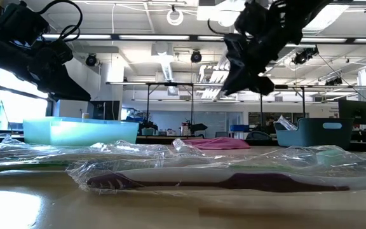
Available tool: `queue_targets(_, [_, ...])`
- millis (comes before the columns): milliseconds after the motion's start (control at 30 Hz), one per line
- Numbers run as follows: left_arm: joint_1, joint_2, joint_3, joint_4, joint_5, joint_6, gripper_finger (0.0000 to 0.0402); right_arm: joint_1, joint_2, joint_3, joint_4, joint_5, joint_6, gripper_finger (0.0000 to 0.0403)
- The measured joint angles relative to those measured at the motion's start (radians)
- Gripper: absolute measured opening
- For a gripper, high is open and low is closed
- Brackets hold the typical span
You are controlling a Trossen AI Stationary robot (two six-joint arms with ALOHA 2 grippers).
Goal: Pick & Place Toothbrushes
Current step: Put the green toothbrush to the green bin
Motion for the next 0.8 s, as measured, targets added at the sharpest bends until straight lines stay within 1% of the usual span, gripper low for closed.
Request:
queue_targets(167, [0.0, 0.0, 0.0, 0.0, 0.0, 0.0, 0.0093, 0.076, 0.0, 0.0, 0.171, 0.12, -0.004, 0.0068])
queue_targets(367, [0.0, 0.0, 0.0, 0.0, 0.0, 0.0, 0.0093, 0.153, 0.0, 0.0, 0.344, 0.213, -0.013, 0.0068])
queue_targets(533, [0.0, 0.0, 0.0, 0.0, 0.001, 0.0, 0.0093, 0.218, 0.0, 0.0, 0.387, 0.289, -0.055, 0.0068])
queue_targets(733, [0.0, 0.0, 0.0, 0.0, 0.001, 0.0, 0.0093, 0.29, 0.012, -0.001, 0.4, 0.414, -0.058, 0.0068])
queue_targets(800, [0.0, 0.0, 0.0, 0.0, 0.001, 0.0, 0.0093, 0.308, 0.024, -0.001, 0.42, 0.424, -0.057, 0.0068])
